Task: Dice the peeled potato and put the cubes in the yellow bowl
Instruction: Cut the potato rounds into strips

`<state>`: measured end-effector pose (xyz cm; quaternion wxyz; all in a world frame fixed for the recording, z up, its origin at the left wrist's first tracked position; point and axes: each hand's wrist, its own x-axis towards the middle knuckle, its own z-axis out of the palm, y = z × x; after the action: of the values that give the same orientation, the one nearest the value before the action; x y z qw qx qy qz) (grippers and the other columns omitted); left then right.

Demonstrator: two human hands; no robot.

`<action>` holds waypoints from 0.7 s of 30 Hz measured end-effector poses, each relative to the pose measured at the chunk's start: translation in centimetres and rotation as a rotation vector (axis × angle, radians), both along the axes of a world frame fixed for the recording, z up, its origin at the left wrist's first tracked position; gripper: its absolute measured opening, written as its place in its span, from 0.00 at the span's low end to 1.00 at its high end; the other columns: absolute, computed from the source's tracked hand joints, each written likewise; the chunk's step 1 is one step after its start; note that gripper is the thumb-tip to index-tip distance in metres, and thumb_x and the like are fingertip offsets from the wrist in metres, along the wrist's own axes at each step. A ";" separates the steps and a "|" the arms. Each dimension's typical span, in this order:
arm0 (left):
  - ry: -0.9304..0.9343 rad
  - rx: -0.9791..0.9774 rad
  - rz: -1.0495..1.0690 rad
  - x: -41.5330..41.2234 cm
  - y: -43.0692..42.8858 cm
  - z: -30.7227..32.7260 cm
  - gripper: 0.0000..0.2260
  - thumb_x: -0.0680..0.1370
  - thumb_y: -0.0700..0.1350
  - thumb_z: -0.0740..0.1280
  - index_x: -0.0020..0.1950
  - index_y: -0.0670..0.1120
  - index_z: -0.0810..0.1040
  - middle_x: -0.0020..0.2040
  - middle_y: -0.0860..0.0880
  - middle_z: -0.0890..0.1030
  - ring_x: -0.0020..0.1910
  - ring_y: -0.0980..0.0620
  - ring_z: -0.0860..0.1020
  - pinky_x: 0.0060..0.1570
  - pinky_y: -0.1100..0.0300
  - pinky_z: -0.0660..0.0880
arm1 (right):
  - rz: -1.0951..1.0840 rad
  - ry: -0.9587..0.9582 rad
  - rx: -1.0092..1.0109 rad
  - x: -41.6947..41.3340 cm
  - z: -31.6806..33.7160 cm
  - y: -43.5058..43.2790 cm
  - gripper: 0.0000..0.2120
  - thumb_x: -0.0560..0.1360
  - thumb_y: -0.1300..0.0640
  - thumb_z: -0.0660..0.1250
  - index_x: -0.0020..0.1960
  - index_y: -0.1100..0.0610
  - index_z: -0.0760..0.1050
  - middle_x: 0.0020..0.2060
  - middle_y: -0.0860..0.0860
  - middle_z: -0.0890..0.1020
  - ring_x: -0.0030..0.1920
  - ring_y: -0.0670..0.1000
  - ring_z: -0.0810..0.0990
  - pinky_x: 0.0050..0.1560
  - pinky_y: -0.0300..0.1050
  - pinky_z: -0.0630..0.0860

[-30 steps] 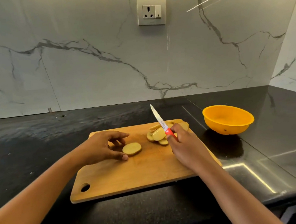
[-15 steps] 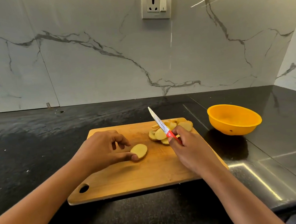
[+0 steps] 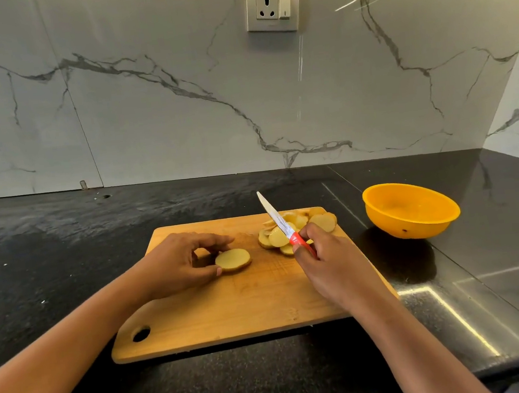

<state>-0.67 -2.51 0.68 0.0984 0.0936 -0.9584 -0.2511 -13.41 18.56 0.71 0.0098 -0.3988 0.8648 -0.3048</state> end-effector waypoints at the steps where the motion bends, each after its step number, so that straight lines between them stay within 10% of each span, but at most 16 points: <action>1: 0.014 0.012 0.020 0.1 -0.1 -0.1 0.22 0.73 0.50 0.71 0.62 0.64 0.67 0.54 0.69 0.73 0.54 0.71 0.71 0.53 0.70 0.72 | 0.014 -0.012 0.013 0.2 0.0 -0.1 0.12 0.81 0.47 0.56 0.63 0.49 0.69 0.36 0.42 0.73 0.35 0.43 0.72 0.30 0.34 0.62; 21: 0.117 -0.001 0.215 0.9 2.2 0.1 0.17 0.59 0.64 0.69 0.42 0.56 0.81 0.40 0.59 0.80 0.43 0.59 0.77 0.42 0.68 0.76 | 0.075 0.097 0.124 3.2 -1.2 -0.3 0.17 0.82 0.45 0.51 0.67 0.48 0.66 0.49 0.44 0.77 0.46 0.45 0.74 0.44 0.41 0.72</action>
<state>0.22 -0.30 0.81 0.1803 0.1808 -0.9357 -0.2436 -10.24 18.22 -0.53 0.0040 -0.4439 0.8659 -0.2305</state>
